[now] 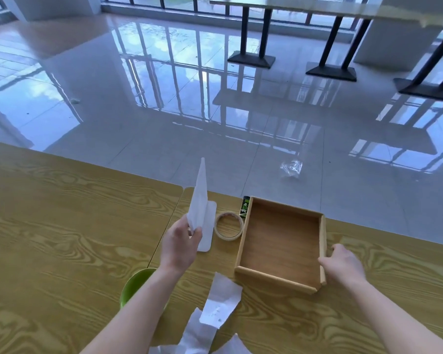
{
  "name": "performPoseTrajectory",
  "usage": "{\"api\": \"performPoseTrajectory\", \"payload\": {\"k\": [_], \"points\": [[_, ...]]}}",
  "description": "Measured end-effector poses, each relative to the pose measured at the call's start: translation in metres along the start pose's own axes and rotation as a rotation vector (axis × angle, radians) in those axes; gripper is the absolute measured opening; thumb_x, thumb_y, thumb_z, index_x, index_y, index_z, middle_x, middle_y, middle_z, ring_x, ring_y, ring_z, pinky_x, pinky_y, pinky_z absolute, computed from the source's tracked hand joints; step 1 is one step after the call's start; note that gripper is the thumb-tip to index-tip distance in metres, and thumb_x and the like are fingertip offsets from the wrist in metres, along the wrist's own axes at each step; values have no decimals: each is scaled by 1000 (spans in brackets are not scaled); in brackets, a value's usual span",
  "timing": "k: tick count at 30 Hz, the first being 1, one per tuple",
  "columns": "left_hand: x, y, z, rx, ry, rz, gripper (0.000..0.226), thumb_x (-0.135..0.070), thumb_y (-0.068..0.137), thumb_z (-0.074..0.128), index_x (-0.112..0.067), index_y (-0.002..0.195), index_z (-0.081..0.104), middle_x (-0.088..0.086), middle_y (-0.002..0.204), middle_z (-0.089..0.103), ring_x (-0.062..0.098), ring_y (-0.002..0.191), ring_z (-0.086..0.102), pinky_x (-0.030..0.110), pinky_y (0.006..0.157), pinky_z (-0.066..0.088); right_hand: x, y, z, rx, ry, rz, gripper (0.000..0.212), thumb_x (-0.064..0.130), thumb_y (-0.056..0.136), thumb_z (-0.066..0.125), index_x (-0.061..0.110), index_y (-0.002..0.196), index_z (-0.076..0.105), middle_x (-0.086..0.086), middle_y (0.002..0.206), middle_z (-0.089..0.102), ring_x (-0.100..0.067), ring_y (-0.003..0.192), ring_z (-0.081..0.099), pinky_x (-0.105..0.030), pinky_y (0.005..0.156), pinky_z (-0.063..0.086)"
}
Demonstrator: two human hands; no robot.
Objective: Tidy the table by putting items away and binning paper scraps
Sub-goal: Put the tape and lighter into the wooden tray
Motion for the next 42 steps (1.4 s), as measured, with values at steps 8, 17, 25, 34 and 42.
{"api": "performPoseTrajectory", "payload": {"k": [8, 17, 25, 34, 42], "points": [[-7, -8, -8, -30, -48, 36, 10, -19, 91, 62, -19, 101, 65, -4, 93, 67, 12, 79, 65, 33, 59, 57, 167, -31, -17, -42, 127, -574, 31, 15, 86, 64, 11, 117, 66, -1, 87, 68, -17, 81, 61, -27, 74, 46], [0, -8, -8, -90, -46, 38, 4, -11, 90, 61, -11, 87, 64, -1, 80, 65, 19, 74, 62, 38, 62, 54, 305, -32, 8, 289, 482, -606, 69, 9, 87, 66, 25, 147, 35, -6, 132, 52, -32, 111, 59, -50, 96, 51], [3, -7, -14, -149, 46, 71, 20, -9, 87, 63, -11, 73, 49, -5, 69, 49, 19, 57, 43, 31, 51, 36, 350, -33, 26, 509, 644, -626, 36, -4, 85, 57, 26, 103, 64, 0, 97, 66, -22, 95, 65, -48, 97, 52], [20, 20, -28, -153, 37, 17, 40, -6, 85, 62, -25, 67, 33, -16, 56, 33, 3, 51, 37, 13, 49, 18, 376, -20, 35, 439, 627, -648, 33, -2, 78, 56, 27, 89, 66, 5, 83, 69, -19, 84, 67, -43, 86, 57], [22, 27, -26, -138, 62, 35, 39, -9, 87, 63, -22, 65, 33, -14, 57, 33, 4, 49, 34, 15, 48, 19, 387, -17, 37, 393, 565, -657, 31, 4, 79, 57, 31, 94, 65, 9, 86, 69, -21, 89, 68, -42, 85, 57]]}}
Point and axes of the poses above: each hand's wrist, its own y-axis towards the middle knuckle, its own z-axis out of the palm, x = y × z, the point moved 6 cm from there along y, towards the middle knuckle
